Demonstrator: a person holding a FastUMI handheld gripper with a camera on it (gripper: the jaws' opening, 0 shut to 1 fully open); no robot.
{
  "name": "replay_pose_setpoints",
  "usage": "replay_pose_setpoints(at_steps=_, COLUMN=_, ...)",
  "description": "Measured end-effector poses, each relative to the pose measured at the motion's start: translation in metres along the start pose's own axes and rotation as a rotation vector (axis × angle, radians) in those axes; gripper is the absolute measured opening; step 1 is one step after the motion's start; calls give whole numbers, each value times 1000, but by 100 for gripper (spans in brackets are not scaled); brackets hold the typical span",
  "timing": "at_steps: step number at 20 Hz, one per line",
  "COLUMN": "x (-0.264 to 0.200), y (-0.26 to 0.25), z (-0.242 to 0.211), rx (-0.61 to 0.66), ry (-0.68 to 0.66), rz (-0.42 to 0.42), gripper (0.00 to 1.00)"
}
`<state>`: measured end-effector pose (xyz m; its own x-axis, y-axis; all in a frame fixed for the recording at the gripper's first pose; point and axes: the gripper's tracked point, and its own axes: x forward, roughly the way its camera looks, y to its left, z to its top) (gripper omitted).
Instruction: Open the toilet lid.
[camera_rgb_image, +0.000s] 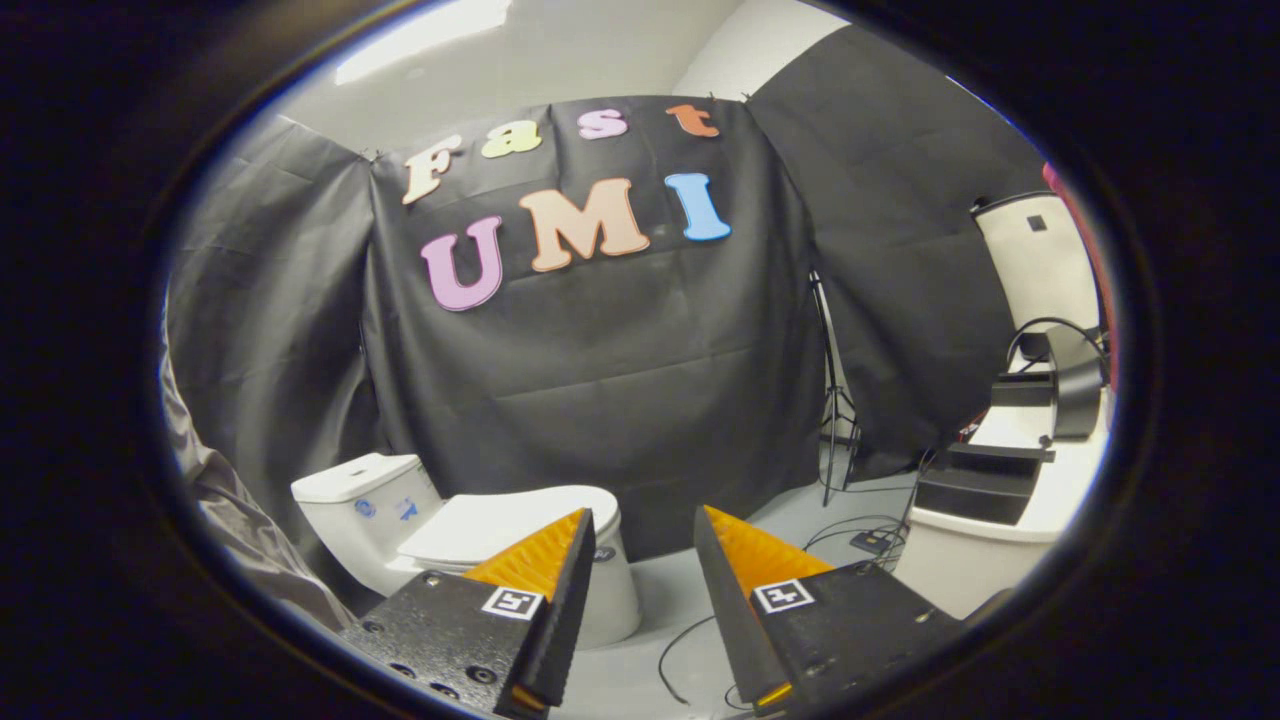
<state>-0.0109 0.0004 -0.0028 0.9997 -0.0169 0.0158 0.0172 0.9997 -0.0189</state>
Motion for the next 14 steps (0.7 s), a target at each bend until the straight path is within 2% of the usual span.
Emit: replay_pose_setpoints(at_steps=14, x=-1, y=-1, z=-1, rx=3, ry=-1, rz=1, gripper=62)
